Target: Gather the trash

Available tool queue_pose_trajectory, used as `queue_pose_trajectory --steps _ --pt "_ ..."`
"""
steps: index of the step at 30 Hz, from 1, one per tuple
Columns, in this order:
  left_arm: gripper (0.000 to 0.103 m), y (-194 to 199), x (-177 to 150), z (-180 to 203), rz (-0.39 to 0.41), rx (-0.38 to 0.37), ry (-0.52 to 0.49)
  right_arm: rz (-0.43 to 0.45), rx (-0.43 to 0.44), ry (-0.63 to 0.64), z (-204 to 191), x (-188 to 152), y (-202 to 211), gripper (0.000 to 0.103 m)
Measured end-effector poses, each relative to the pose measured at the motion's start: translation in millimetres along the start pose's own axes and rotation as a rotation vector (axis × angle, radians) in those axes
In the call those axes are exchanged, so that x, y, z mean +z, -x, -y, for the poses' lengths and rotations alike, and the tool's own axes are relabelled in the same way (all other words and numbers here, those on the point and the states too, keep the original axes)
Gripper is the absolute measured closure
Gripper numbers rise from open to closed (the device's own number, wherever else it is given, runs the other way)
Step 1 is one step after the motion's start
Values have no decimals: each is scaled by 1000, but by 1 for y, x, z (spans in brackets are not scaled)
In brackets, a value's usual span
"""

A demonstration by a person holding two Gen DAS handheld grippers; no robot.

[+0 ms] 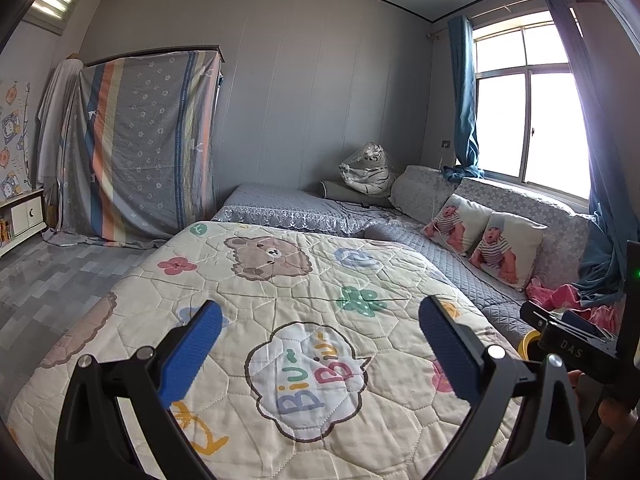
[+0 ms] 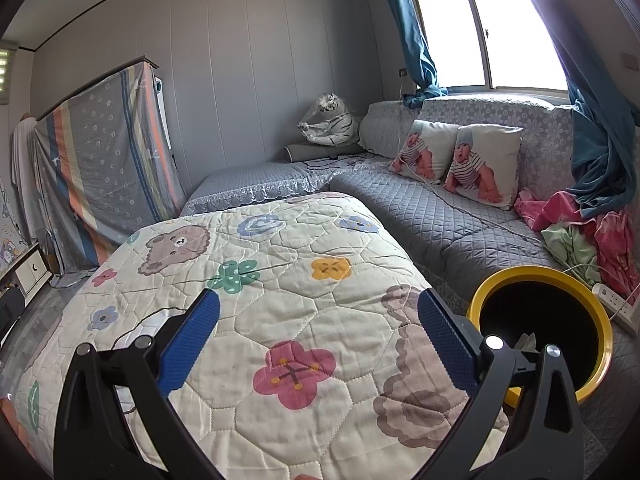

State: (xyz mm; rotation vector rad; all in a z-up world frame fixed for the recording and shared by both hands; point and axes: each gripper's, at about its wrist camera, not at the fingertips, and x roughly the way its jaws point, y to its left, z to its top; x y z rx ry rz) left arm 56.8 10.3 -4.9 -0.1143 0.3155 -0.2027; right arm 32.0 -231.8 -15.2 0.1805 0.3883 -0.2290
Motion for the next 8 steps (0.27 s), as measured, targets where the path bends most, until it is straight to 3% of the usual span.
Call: queue_pose_trajectory --steps 8 --pt "8 -2 0 1 -5 7 -9 -6 1 -4 1 0 -1 8"
